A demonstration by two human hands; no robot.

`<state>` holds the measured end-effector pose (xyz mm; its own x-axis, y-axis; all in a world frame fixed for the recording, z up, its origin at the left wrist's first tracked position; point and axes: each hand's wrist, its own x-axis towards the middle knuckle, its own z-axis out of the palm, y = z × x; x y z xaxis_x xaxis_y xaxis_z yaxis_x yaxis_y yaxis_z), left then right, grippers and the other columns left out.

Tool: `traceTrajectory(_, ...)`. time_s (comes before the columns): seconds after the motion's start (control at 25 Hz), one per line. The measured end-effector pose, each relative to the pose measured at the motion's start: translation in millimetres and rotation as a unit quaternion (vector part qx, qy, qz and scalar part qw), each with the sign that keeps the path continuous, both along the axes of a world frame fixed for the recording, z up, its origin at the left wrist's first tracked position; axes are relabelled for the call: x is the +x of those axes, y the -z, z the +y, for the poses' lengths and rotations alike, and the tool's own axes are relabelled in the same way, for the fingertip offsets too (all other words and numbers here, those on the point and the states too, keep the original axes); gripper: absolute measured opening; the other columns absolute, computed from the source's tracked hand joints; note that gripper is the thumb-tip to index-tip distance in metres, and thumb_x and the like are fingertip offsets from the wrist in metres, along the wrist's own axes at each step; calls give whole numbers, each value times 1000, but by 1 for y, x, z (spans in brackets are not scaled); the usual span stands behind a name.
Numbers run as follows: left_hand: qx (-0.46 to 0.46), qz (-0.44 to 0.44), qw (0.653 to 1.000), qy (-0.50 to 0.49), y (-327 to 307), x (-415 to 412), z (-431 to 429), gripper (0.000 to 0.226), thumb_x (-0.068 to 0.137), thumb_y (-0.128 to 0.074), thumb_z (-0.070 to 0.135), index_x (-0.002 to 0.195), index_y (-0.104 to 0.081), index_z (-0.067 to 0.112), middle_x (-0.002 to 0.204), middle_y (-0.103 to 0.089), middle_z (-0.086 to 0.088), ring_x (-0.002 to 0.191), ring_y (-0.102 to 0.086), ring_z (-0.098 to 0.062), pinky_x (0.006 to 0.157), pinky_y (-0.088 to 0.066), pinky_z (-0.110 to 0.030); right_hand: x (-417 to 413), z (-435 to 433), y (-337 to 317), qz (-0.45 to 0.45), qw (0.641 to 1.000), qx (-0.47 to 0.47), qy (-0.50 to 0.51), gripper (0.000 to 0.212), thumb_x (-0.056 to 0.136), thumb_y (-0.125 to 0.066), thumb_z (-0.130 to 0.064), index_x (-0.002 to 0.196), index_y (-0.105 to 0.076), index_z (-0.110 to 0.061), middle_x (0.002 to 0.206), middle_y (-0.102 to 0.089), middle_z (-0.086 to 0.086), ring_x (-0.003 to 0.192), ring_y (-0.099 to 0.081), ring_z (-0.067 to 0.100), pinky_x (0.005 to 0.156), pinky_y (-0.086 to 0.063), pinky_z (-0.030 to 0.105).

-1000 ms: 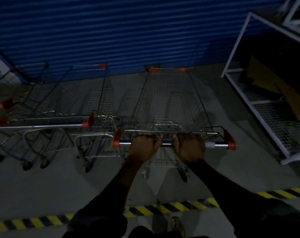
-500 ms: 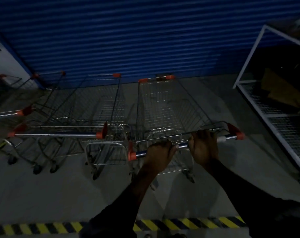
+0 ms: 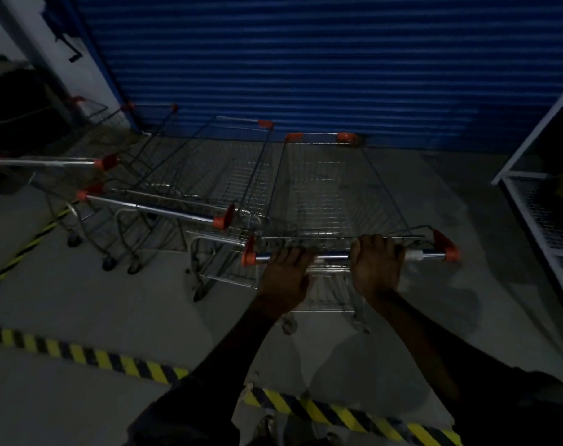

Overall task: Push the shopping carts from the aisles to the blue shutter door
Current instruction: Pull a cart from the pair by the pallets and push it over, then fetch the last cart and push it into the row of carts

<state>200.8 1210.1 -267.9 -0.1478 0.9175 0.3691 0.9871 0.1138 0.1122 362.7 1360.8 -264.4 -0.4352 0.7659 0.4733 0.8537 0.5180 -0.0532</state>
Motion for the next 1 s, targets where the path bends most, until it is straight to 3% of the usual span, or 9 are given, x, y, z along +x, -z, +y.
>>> traceTrajectory(0.24, -47, -26, 995, -78, -12, -1, -27, 71, 77, -72, 34, 143, -54, 15, 131, -60, -11, 122, -54, -36, 109, -38, -49, -15, -29, 5, 37, 999, 20, -35, 37, 107, -45, -33, 85, -65, -11, 84, -63, 12, 86, -55, 35, 83, -38, 47)
traceTrajectory(0.4, -59, -48, 994, -81, -15, -9, -57, 71, 77, -65, 28, 145, -51, 13, 137, -58, -16, 129, -52, -41, 110, -41, -55, -16, -61, 6, 54, 995, 18, -87, 37, 108, -43, -37, 87, -64, -15, 87, -62, 9, 89, -54, 34, 84, -37, 48)
traceTrajectory(0.52, -79, -97, 988, -96, -13, -12, -94, 78, 88, -56, 25, 160, -29, 21, 165, -30, -12, 154, -23, -35, 111, -42, -53, -19, -87, 4, 51, 991, 5, -125, 35, 108, -41, -39, 93, -65, -19, 95, -64, 5, 94, -54, 31, 86, -34, 46)
traceTrajectory(0.6, -96, -123, 980, -122, -15, -14, -117, 84, 93, -61, 23, 163, -17, 26, 171, -11, -4, 157, -10, -27, 103, -47, -47, -25, -102, 8, 59, 988, -4, -145, 31, 108, -42, -39, 102, -66, -20, 107, -64, 3, 100, -54, 29, 88, -34, 46)
traceTrajectory(0.72, -112, -140, 973, -142, -16, -16, -174, 84, 96, -63, 32, 164, -14, 28, 171, -11, -5, 152, -28, -31, 104, -48, -49, -37, -118, 11, 95, 982, -27, -162, 24, 104, -49, -36, 114, -66, -22, 124, -63, 3, 114, -54, 30, 92, -35, 47)
traceTrajectory(0.84, -127, -183, 957, -187, -13, -16, -261, 77, 102, -57, 40, 163, -12, 31, 168, -21, -5, 138, -47, -33, 96, -51, -45, -43, -141, 2, 85, 984, -48, -150, 33, 94, -55, -31, 125, -62, -20, 138, -56, 10, 124, -49, 35, 97, -34, 50)
traceTrajectory(1.0, -109, -266, 919, -271, -25, -13, -380, 68, 105, -52, 41, 163, -17, 30, 163, -32, -5, 118, -60, -32, 90, -53, -46, -62, -239, -5, 33, 965, -59, -255, 50, 81, -61, -29, 129, -58, -14, 134, -55, 17, 120, -49, 40, 95, -37, 52)
